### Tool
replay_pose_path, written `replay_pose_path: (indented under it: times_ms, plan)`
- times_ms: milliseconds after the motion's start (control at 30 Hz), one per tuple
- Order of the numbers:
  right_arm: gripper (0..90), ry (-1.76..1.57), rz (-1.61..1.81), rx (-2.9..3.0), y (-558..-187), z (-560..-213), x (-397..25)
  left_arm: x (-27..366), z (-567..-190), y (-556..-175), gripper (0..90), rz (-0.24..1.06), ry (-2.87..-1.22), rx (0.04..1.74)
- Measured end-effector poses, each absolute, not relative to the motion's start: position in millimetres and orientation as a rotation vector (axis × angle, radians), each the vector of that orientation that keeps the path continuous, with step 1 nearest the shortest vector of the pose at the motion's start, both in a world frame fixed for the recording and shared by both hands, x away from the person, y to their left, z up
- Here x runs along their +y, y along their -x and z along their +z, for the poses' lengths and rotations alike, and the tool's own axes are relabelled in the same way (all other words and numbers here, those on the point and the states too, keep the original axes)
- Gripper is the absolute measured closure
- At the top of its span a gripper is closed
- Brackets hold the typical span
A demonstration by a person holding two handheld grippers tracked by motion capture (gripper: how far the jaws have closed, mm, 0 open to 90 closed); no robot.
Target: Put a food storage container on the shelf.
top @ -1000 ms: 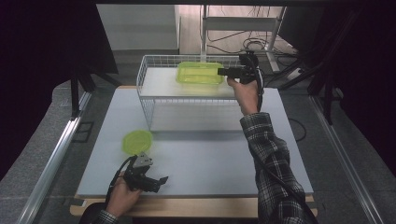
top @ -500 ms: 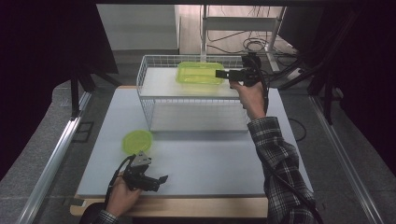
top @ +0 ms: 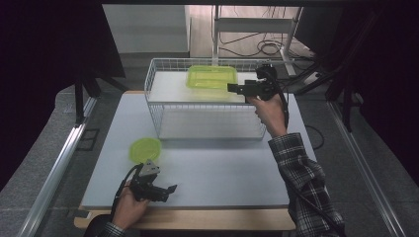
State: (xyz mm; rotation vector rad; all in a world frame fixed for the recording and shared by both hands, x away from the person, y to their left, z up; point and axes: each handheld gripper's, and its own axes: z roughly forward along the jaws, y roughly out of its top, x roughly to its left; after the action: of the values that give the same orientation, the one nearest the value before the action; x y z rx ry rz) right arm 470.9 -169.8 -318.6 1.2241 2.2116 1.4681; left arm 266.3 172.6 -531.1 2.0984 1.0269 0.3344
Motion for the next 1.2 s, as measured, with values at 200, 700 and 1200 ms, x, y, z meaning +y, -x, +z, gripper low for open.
replay_pose_path:
  times_ms: [200,700,1200]
  plan:
    - [13.4,-1.161,1.439,2.238,-458.3,-321.0,-169.5,170.9,-530.2,-266.0,5.2,0.322,-2.101,1.023]
    - [7.4,-1.051,1.382,2.304,-425.9,-339.7,-171.9,169.8,-531.0,-266.2,5.0,0.321,-2.125,1.028]
    - [1.2,-1.011,1.331,2.375,-390.6,-382.2,-185.2,168.7,-531.5,-266.0,4.5,0.324,-2.132,1.031]
